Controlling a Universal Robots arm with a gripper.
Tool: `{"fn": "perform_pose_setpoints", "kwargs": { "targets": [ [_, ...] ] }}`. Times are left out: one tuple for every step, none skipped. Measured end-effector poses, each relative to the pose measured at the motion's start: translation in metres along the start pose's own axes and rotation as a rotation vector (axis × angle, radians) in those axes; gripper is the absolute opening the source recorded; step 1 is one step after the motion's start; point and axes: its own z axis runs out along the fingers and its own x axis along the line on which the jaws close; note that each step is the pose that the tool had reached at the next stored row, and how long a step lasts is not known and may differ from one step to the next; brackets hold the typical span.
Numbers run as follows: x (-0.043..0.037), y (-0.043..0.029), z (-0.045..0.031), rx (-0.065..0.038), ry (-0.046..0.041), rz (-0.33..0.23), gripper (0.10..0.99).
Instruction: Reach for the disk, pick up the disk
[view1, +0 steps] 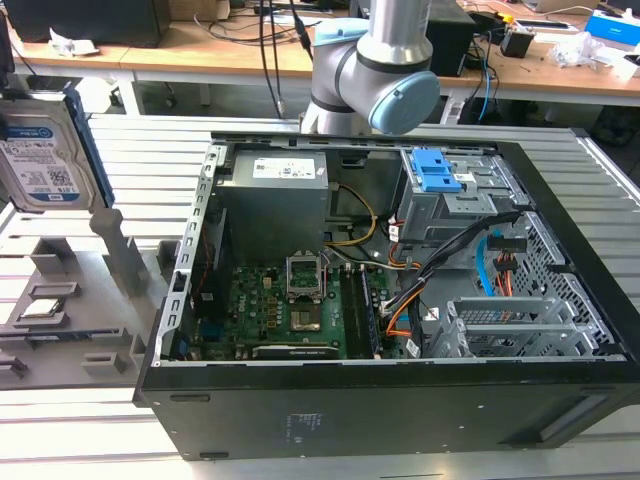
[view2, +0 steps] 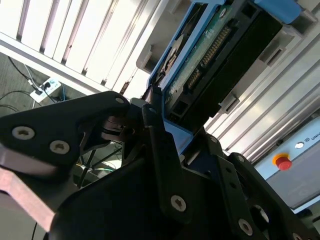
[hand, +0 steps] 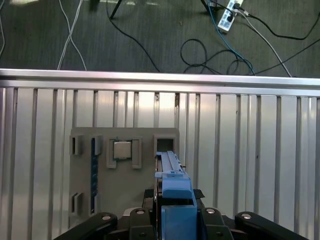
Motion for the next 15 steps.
{"fn": "perform_pose_setpoints", "kwargs": {
  "targets": [
    [0.0001,-0.0002,-0.0014,0.0,0.0,0.0,0.369],
    [0.0001,-0.0003,-0.0027,0.0,-0.0001,0.0,0.369],
    [0.0001,-0.0006,-0.0047,0.0,0.0,0.0,0.369],
    [0.0002,-0.0007,-0.0059,-0.001,0.0,0.0,0.369],
    [0.0002,-0.0008,-0.007,-0.001,0.0,0.0,0.369],
    [0.0002,-0.001,-0.0086,-0.001,0.0,0.0,0.369],
    [0.0002,-0.0011,-0.0098,-0.001,0.0,0.0,0.369],
    [0.0003,-0.0013,-0.0113,-0.001,0.0,0.0,0.369],
    [0.0003,-0.0014,-0.0123,-0.001,0.0,0.0,0.369],
    [0.0004,-0.0017,-0.0144,-0.001,0.0,0.0,0.369],
    [0.0004,-0.0019,-0.0159,-0.001,0.0,0.0,0.369],
    [0.0004,-0.002,-0.017,-0.002,0.0,0.0,0.369],
    [0.0005,-0.0022,-0.0193,-0.002,-0.0001,0.0,0.369],
    [0.0005,-0.0024,-0.0208,-0.002,0.0,0.0,0.369],
    [0.0006,-0.0025,-0.0218,-0.002,-0.0001,0.0,0.369]
  ]
}}
